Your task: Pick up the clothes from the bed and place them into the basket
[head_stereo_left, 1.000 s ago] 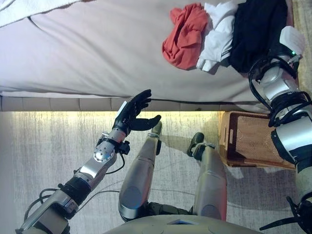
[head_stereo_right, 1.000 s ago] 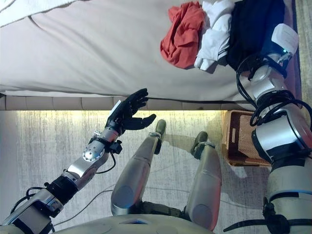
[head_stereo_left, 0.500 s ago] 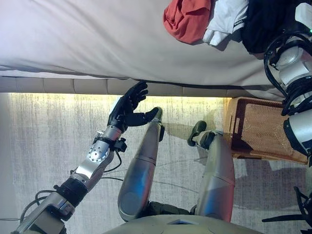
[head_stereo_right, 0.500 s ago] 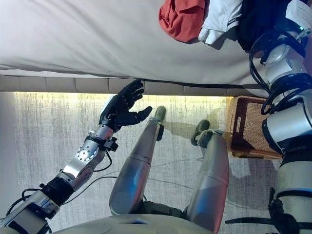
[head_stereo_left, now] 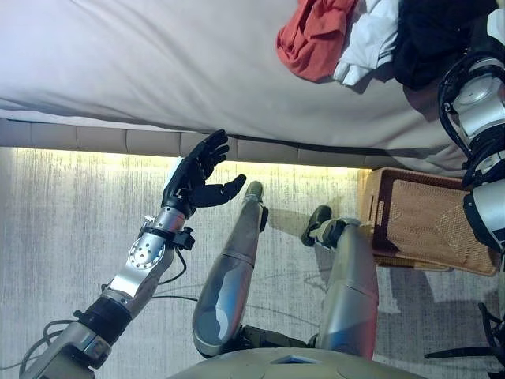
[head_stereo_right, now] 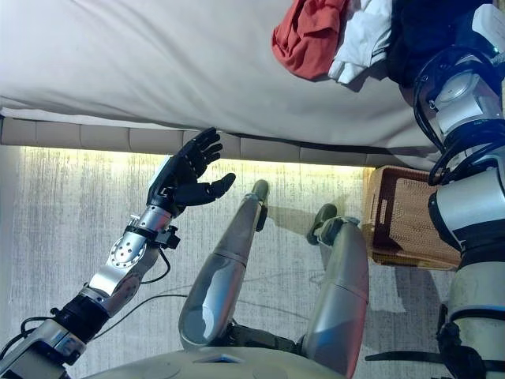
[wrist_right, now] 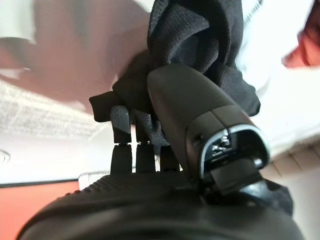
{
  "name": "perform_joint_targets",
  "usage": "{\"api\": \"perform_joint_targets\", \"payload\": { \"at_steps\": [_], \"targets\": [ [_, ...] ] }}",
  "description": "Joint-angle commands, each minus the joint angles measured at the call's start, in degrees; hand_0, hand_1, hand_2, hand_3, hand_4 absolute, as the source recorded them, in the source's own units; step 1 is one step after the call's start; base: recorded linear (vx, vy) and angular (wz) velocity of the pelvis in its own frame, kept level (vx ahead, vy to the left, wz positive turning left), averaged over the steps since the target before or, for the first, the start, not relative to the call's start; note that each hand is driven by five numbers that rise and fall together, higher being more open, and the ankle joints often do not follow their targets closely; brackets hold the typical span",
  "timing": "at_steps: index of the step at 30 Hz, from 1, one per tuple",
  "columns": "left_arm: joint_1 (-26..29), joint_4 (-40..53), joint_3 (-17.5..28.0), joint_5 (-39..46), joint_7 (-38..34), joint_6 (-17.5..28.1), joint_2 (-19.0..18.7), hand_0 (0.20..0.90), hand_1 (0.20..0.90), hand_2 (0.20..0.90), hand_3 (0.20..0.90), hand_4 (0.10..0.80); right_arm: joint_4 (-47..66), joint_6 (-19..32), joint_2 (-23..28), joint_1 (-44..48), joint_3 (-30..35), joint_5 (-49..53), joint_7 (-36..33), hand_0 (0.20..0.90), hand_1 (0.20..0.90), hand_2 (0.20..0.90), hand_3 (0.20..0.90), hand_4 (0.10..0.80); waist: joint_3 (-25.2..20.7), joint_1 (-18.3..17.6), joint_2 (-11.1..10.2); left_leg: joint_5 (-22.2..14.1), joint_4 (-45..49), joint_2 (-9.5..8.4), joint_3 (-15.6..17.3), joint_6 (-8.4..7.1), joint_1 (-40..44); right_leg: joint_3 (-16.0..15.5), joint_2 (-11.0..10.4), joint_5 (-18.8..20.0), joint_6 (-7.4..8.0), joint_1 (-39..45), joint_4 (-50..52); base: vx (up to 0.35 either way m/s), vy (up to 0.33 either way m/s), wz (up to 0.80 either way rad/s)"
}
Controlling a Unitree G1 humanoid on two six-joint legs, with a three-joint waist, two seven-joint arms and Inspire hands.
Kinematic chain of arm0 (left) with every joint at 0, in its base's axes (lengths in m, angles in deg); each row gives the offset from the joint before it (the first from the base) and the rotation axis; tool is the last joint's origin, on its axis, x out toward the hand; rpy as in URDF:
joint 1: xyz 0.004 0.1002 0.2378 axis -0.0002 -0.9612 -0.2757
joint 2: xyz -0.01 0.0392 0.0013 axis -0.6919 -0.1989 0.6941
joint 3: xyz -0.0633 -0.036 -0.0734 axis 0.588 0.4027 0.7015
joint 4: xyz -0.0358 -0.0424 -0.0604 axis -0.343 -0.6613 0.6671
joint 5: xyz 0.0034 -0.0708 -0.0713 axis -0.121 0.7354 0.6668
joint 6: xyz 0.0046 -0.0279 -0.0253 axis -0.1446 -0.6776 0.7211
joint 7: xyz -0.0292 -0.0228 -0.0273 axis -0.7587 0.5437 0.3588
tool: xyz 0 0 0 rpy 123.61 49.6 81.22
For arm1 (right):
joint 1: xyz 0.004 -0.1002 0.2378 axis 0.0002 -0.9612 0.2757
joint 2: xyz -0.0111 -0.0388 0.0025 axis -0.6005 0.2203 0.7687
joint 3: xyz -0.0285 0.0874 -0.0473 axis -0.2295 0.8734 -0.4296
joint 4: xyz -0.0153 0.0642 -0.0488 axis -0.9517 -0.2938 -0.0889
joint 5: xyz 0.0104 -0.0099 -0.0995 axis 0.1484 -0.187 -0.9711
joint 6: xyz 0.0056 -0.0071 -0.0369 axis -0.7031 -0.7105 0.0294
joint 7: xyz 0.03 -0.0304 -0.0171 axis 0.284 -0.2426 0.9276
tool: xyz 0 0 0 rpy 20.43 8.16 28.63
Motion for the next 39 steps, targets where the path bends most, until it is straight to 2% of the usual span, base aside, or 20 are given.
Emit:
{"api": "perform_joint_targets", "payload": {
  "at_steps": [1,8,9,10,17,20,23,26,30,36,39],
  "targets": [
    [-1.5,8.1,5.7,-0.1,-2.2,4.7,0.2,0.900,0.900,0.900,0.900,0.800,2.5,3.2,9.1,3.9,0.1,-2.0,-4.2,0.300,0.300,0.300,0.200,0.100,-6.0,0.6,-0.8,-6.7,4.5,-3.36,5.7,4.82,5.9,-1.7,4.8,-3.7,-3.26,11.9,-3.5,0.042,0.076,0.26],
    [-1.4,7.3,4.8,-2.2,-3.4,0.4,1.1,0.900,0.900,0.900,0.900,0.800,2.2,4.1,13.1,2.8,1.4,-1.4,-1.8,0.300,0.300,0.300,0.200,0.100,-11.7,-0.1,-4.4,-6.9,-6.7,-1.42,5.9,4.79,17.2,-2.2,4.6,-1.3,-2.13,23.9,-15.7,0.061,0.076,0.02],
    [-1.4,7.1,4.7,-2.6,-3.7,0.1,1.2,0.900,0.900,0.900,0.900,0.800,2.2,4.3,13.6,2.6,1.6,-1.5,-1.2,0.300,0.300,0.300,0.200,0.100,-12.4,-0.2,-4.8,-6.5,-8.6,-1.12,5.8,4.69,18.9,-2.1,4.8,-0.8,-1.88,25.7,-17.8,0.000,0.072,-0.24],
    [-1.3,7.0,4.3,-3.1,-4.2,-0.5,1.3,0.900,0.900,0.900,0.900,0.800,2.1,4.6,14.1,2.4,1.7,-1.3,-0.7,0.300,0.300,0.300,0.200,0.100,-13.5,-0.4,-5.3,-4.5,-11.6,-0.81,5.9,4.71,20.3,-2.6,4.8,1.0,-1.91,27.2,-20.8,0.013,0.075,-0.18],
    [-1.2,2.9,2.9,-3.3,-7.0,-4.7,3.1,0.900,0.900,0.900,0.900,0.800,2.7,8.4,16.5,0.0,2.3,-1.1,3.1,0.300,0.300,0.300,0.200,0.100,-21.1,-2.9,-7.8,-2.0,-28.2,1.46,8.4,3.50,35.3,-1.3,6.3,5.2,0.97,40.3,-38.1,0.082,0.076,-0.15],
    [-1.4,1.4,3.2,-3.1,-7.3,-5.7,4.1,0.900,0.900,0.900,0.900,0.800,3.3,9.9,16.8,-1.3,2.4,-1.0,3.0,0.300,0.300,0.300,0.200,0.100,-23.2,-3.9,-8.2,-0.6,-31.8,1.75,9.1,3.36,37.9,-0.2,6.6,7.1,1.85,42.0,-41.6,-0.006,0.072,-0.09],
    [-1.2,0.3,3.4,-3.3,-7.4,-6.4,4.4,0.900,0.900,0.900,0.900,0.800,5.2,11.0,17.4,-4.2,3.9,1.6,2.4,0.300,0.300,0.300,0.200,0.100,-25.0,-5.9,-8.3,0.9,-36.5,2.76,10.2,3.08,41.0,2.2,6.8,9.5,3.18,43.4,-45.1,-0.057,0.074,-0.23],
    [-0.6,-0.3,3.8,-3.3,-7.7,-6.6,4.9,0.900,0.900,0.900,0.900,0.800,9.0,12.0,18.5,-9.5,7.2,2.8,2.2,0.300,0.300,0.300,0.200,0.100,-26.2,-8.3,-8.1,1.7,-40.3,3.38,11.1,2.88,43.6,5.3,7.0,11.6,4.36,44.1,-48.0,-0.044,0.078,-0.22],
    [0.8,-1.3,4.3,-2.7,-7.6,-6.9,5.4,0.900,0.900,0.900,0.900,0.800,14.1,12.7,19.2,-18.9,14.1,4.9,1.2,0.300,0.300,0.300,0.200,0.100,-27.1,-10.8,-8.0,2.7,-44.7,4.00,12.8,2.44,46.3,7.5,7.0,14.4,6.00,44.9,-51.8,-0.041,0.043,-0.32],
    [3.6,-3.0,4.0,-3.8,-7.9,-6.3,6.8,0.900,0.900,0.900,0.900,0.800,17.3,12.5,17.7,-27.1,20.4,6.1,-0.2,0.300,0.300,0.300,0.200,0.100,-27.2,-13.3,-8.1,3.2,-48.5,4.33,14.3,2.19,47.9,10.4,7.3,17.5,7.27,44.5,-55.8,-0.067,-0.003,-0.31],
    [6.2,-4.8,3.6,-5.1,-8.6,-6.6,8.0,0.900,0.900,0.900,0.900,0.800,19.1,12.2,15.9,-31.4,23.0,7.1,-0.6,0.300,0.300,0.300,0.200,0.100,-26.8,-14.9,-8.0,3.1,-49.5,4.37,15.4,2.41,48.3,12.1,7.9,18.0,7.44,44.1,-56.6,-0.085,-0.014,-0.28]
  ]
}}
